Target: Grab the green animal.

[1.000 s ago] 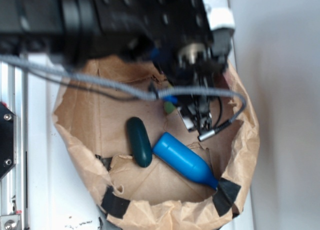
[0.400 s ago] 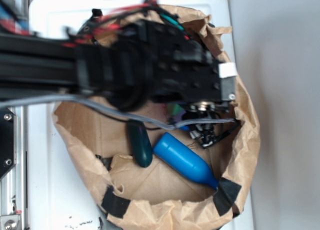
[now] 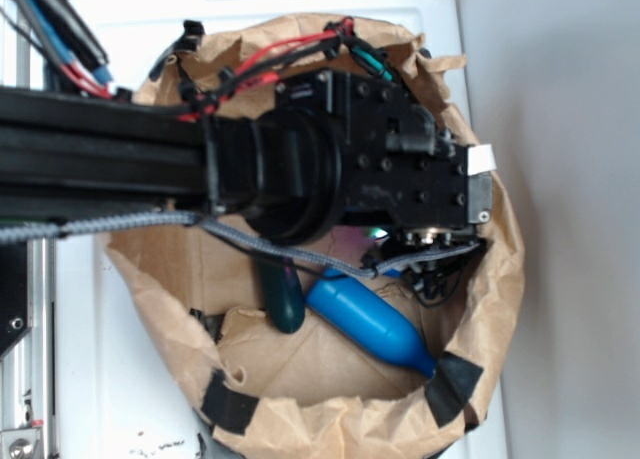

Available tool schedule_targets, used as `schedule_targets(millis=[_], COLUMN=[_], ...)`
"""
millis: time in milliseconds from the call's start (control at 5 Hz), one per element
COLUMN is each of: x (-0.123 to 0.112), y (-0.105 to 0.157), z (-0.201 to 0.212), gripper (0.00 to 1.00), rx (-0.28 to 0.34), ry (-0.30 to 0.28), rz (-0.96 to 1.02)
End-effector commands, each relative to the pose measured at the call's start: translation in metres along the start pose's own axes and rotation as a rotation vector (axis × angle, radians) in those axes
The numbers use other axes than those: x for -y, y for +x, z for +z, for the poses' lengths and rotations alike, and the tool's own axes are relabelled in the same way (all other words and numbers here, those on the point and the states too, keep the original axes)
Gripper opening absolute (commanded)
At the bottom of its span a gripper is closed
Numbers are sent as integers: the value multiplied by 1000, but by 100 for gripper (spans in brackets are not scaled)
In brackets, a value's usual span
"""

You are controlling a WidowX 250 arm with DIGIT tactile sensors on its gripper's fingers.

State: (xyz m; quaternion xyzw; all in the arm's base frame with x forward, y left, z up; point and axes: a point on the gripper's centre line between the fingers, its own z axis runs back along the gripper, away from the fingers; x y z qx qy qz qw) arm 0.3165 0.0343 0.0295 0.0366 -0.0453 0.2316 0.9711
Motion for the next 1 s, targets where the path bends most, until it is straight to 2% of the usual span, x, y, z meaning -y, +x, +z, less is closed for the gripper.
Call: schedule_targets(millis=[0, 200, 600, 800], x=[-3, -9, -22, -22], y=[-9, -15, -27, -27], z=[87, 114, 131, 131], gripper=[0, 0, 0, 100], rx=[58, 44, 55, 55], ry=[-140, -194, -199, -199], rz=[-62, -85, -163, -163])
